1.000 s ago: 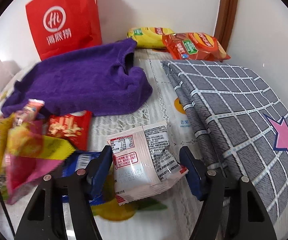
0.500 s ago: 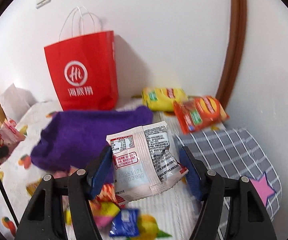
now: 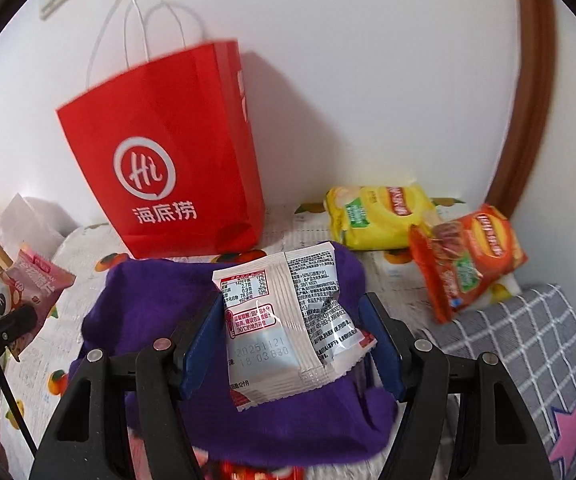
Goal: Organize snacks
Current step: 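Carry the sachet and panda bag onto the purple towel and open both tools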
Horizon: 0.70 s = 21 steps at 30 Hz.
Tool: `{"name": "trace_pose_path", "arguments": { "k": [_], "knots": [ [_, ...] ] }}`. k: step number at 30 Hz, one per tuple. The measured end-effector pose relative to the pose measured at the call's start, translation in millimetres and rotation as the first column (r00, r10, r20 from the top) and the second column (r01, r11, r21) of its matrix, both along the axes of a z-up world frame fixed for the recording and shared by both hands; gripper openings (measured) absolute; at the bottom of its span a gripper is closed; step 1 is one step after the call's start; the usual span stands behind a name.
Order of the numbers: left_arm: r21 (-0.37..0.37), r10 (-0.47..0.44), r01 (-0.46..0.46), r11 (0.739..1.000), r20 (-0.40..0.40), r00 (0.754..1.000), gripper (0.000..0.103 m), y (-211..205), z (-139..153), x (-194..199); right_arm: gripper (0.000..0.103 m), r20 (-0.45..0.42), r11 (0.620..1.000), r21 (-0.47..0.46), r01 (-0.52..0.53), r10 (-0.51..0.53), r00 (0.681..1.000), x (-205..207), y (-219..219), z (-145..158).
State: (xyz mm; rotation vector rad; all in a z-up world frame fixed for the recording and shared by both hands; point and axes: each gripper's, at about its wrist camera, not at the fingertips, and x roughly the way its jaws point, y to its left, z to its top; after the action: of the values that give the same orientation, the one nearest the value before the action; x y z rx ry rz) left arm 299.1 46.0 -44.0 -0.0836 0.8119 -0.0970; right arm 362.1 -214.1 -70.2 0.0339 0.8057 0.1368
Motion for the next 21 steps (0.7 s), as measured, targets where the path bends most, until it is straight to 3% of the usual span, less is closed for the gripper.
{"name": "trace_pose_path", "arguments": {
  "k": [10,16,21],
  "knots": [
    [-0.030,0.009,-0.011,0.999,-0.064,0.998,0.046,-5,-31,66,0.068,-0.056,0.989,-0.131,-0.065,0.058,0.997,57,23,-35],
    [-0.063,0.014,-0.022,0.998,-0.121,0.993,0.046,-4,-59,85,0.068,-0.158,0.989,-0.094,-0.114,0.098,0.982,69,18,-59],
    [-0.048,0.014,-0.023,0.999,-0.172,0.985,0.046,-2,-78,90,0.068,-0.223,0.990,-0.072,-0.123,0.104,0.969,76,13,-78]
  ]
}}
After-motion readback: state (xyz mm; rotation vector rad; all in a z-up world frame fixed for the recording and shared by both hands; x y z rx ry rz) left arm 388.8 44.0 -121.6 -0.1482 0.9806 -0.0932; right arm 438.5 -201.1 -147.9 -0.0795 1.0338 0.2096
